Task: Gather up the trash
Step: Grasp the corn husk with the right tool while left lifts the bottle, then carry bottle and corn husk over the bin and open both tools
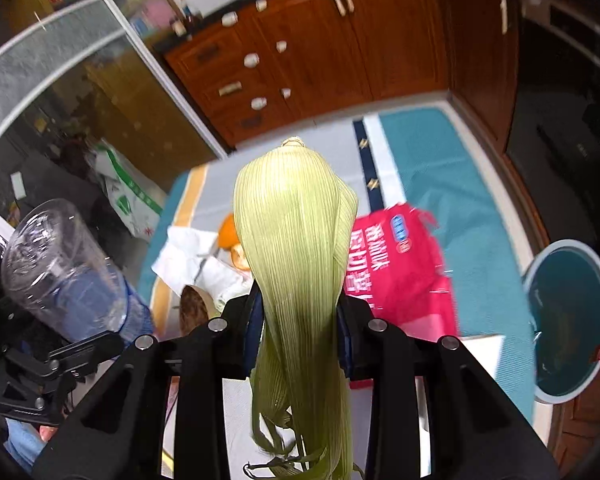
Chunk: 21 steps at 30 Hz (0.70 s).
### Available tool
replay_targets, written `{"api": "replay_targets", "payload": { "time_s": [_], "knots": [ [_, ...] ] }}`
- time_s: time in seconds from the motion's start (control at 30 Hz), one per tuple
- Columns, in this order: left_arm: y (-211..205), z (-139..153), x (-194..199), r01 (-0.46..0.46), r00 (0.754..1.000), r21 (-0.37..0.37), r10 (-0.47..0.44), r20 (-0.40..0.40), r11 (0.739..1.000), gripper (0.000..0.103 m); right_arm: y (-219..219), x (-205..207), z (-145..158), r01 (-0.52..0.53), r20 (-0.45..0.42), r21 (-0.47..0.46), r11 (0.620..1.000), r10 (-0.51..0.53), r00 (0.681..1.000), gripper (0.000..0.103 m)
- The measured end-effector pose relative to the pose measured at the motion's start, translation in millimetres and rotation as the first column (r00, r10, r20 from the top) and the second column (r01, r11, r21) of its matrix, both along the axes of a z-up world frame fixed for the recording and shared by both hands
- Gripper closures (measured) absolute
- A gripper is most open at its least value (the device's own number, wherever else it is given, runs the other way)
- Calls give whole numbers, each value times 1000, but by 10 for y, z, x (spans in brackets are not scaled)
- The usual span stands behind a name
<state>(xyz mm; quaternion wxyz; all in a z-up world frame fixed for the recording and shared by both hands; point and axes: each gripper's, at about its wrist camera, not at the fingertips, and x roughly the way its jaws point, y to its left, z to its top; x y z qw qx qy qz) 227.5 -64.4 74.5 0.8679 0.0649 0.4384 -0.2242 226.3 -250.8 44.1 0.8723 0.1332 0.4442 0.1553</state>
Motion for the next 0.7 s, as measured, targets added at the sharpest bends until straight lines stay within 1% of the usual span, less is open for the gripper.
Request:
{"api": "replay_targets", "payload": {
  "time_s": [0.1,0.17,0.27,0.33,0.43,0.53,0.57,0.7],
  "knots": [
    [-347,126,-39,48,999,10,-48,23,999,27,-232,-188,171,36,42,11,999,-37,998,74],
    [-600,184,-59,85,996,13,-85,28,996,27,-467,-327,256,76,67,15,997,-77,995,74],
    [-1136,244,-102,157,987,31,-158,34,987,27,-845,-528,326,142,84,27,990,-143,986,74],
    [-1444,248,-117,198,980,37,-199,29,980,27,-1099,-637,323,184,90,33,982,-186,978,74],
    [-1995,171,-127,267,964,45,-267,0,963,27,-1528,-789,254,255,77,39,966,-257,963,74],
    [-2477,27,-107,315,949,54,-314,-38,947,27,-2005,-911,69,329,36,48,943,-331,943,74],
    [-2673,-57,-85,331,943,62,-327,-58,942,27,-2166,-951,-14,355,16,47,934,-356,934,74],
    [-3239,-395,22,372,923,81,-358,-144,925,27,-2635,-1006,-356,428,-70,43,903,-425,903,73]
  ]
}}
